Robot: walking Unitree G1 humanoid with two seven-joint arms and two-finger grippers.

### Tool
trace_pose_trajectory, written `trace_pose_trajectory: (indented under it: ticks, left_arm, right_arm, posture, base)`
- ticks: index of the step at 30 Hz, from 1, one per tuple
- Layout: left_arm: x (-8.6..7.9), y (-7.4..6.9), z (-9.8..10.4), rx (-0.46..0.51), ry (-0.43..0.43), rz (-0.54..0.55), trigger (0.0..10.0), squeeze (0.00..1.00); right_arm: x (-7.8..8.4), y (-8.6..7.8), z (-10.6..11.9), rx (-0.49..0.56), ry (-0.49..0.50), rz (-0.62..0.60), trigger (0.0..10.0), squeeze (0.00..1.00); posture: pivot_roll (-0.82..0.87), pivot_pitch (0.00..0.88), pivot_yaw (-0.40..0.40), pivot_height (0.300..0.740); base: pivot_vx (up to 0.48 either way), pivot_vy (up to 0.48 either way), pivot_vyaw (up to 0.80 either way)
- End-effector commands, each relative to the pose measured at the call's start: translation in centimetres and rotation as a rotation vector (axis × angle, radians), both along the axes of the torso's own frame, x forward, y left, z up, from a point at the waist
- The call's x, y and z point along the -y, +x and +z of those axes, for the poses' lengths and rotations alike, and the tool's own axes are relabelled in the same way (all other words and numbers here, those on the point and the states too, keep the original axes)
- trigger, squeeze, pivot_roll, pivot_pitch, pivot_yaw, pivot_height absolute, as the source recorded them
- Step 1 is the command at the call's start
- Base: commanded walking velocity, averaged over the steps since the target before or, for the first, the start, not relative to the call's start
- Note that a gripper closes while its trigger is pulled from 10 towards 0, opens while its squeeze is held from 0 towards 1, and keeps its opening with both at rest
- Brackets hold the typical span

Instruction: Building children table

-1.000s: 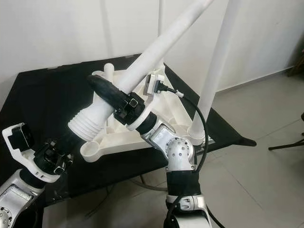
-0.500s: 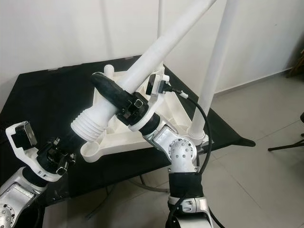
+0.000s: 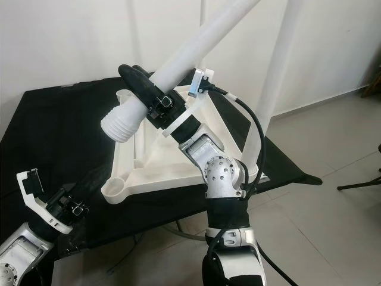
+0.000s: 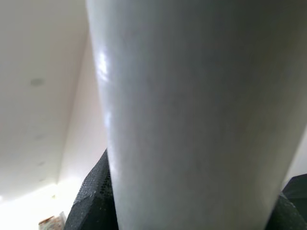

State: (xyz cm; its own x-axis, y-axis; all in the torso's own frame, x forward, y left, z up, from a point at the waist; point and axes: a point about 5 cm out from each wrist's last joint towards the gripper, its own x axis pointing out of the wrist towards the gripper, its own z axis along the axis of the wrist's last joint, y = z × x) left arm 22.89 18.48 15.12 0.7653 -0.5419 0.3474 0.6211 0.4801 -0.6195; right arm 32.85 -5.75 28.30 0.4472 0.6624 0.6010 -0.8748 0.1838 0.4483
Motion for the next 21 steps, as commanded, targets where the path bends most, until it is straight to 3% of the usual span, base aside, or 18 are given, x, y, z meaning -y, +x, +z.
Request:
trace_pose_trajectory:
  ticks: [1,2,3,4,5,6,8,9,10,11,12,15,21]
  left_arm:
    - [-0.5,-0.1,-0.7,-0.022,0.031,0.022,10.0,1.00]
    - [-0.5,-0.1,-0.7,-0.022,0.031,0.022,10.0,1.00]
    - [-1.1,0.6,-1.2,-0.045,0.094,0.115,10.0,1.00]
    - [-1.4,0.9,-1.3,-0.054,0.121,0.160,10.0,1.00]
    - [-1.4,0.9,-1.3,-0.054,0.121,0.160,10.0,1.00]
    - [-1.7,1.3,-1.4,-0.061,0.157,0.202,10.0,0.90]
    - [-1.8,1.5,-1.4,-0.063,0.177,0.223,10.0,0.90]
    - [-2.2,2.0,-1.4,-0.073,0.227,0.289,10.0,0.00]
    - [-3.4,3.4,-1.3,-0.099,0.387,0.507,10.0,0.00]
    - [-3.4,3.4,-1.3,-0.099,0.387,0.507,10.0,0.00]
    - [-3.6,3.9,-0.8,-0.084,0.472,0.588,10.0,0.00]
    - [-3.5,3.9,-0.6,-0.075,0.486,0.590,10.0,0.00]
    - [-0.8,3.3,0.6,0.023,0.693,0.591,10.0,0.00]
  right_arm:
    - [-0.1,0.3,0.4,0.023,-0.032,-0.045,0.0,0.00]
    - [-0.1,0.3,0.4,0.023,-0.032,-0.045,0.0,0.00]
    - [-1.0,0.5,-0.7,0.099,-0.241,-0.117,1.7,0.00]
    - [-1.4,0.4,-1.2,0.143,-0.332,-0.126,10.0,0.00]
    - [-1.4,0.4,-1.2,0.143,-0.332,-0.126,10.0,0.00]
    - [-1.8,0.2,-1.8,0.182,-0.412,-0.139,10.0,0.00]
    - [-2.0,0.1,-2.1,0.202,-0.450,-0.144,10.0,0.00]
    - [-2.3,-0.2,-2.9,0.224,-0.509,-0.120,10.0,0.00]
    - [-2.6,-0.8,-4.3,0.259,-0.591,-0.069,10.0,0.00]
    - [-2.6,-0.8,-4.3,0.259,-0.591,-0.069,10.0,0.00]
    - [-2.6,-1.4,-5.3,0.289,-0.634,-0.015,10.0,0.00]
    - [-2.6,-1.6,-5.5,0.300,-0.643,0.000,10.0,0.00]
    - [-0.6,-2.3,-7.4,0.339,-0.730,0.114,10.0,0.00]
  posture:
    - [-0.04,0.000,0.020,0.740]
    - [-0.04,0.000,0.020,0.740]
    - [-0.04,0.000,0.021,0.740]
    - [-0.04,0.000,0.018,0.740]
    - [-0.04,0.000,0.018,0.740]
    - [-0.04,0.000,0.018,0.740]
    - [-0.04,0.000,0.018,0.740]
    - [-0.03,0.000,0.016,0.740]
    - [-0.03,0.000,0.015,0.740]
    - [-0.03,0.000,0.015,0.740]
    - [-0.03,0.000,0.015,0.740]
    - [-0.03,0.000,0.015,0.740]
    - [-0.02,0.033,0.019,0.740]
  base:
    - [0.000,0.000,0.00]
    - [0.000,0.000,0.00]
    - [0.000,0.000,0.00]
    - [0.000,0.000,0.00]
    - [0.000,0.000,0.00]
    - [0.000,0.000,0.00]
    - [0.000,0.000,0.00]
    - [0.000,0.000,0.00]
    - [0.000,0.000,0.00]
    - [0.000,0.000,0.00]
    - [0.000,0.000,0.00]
    - [0.000,0.000,0.00]
    - [0.000,0.000,0.80]
